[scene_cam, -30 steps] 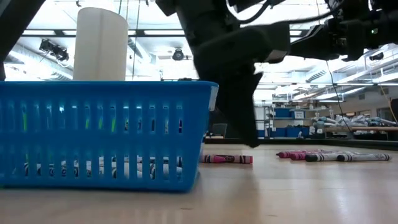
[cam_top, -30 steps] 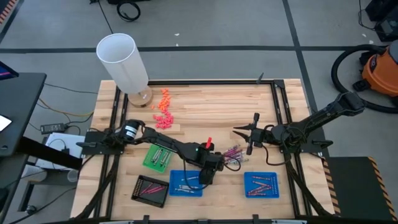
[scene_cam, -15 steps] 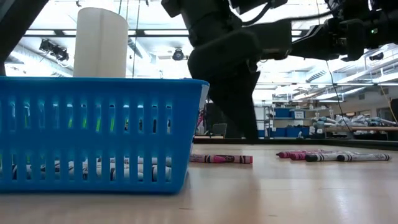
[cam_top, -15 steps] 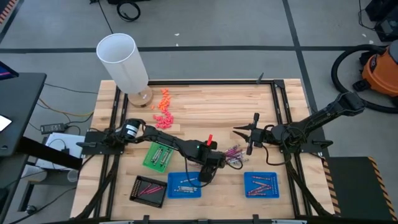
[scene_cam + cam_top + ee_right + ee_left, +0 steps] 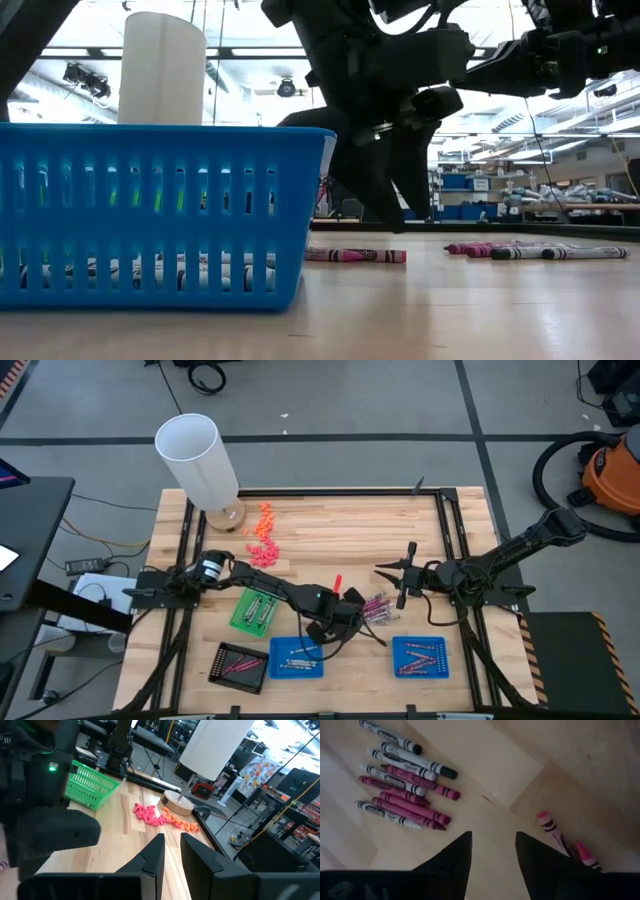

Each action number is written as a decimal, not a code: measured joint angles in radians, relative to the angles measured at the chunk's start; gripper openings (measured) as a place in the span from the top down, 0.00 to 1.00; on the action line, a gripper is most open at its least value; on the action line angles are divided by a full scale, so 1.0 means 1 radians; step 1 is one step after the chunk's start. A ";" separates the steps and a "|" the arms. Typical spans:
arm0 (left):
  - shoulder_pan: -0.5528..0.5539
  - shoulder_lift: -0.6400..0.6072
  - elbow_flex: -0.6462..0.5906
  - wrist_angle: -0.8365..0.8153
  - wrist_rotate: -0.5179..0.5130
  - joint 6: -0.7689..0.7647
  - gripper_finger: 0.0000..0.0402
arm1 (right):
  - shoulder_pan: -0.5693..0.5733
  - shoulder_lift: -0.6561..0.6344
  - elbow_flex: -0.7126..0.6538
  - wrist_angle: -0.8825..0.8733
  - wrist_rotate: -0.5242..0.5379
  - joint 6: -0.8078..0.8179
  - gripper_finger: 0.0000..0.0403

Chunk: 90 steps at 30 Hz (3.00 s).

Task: Sort crayons
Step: Put the white crayon into the left blue basket

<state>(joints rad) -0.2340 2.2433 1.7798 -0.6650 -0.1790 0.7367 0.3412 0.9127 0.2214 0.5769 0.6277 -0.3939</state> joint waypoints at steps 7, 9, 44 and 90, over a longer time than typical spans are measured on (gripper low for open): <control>0.058 0.000 0.094 -0.108 0.015 -0.024 0.60 | 0.016 0.000 0.000 -0.096 0.000 0.108 0.82; 0.070 0.000 0.144 -0.174 0.017 -0.088 0.60 | 0.032 0.000 0.010 -0.182 -0.001 0.156 0.82; 0.101 -0.136 -0.076 -0.089 0.035 -0.418 0.64 | -0.123 0.355 0.238 -0.868 -0.397 0.432 0.76; 0.143 -0.279 -0.365 0.270 -0.006 -0.771 0.48 | -0.217 0.369 0.234 -0.768 -0.355 0.461 0.90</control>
<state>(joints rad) -0.0911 1.9645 1.4149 -0.3948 -0.1848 -0.0347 0.1238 1.2821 0.4557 -0.1911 0.2727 0.0672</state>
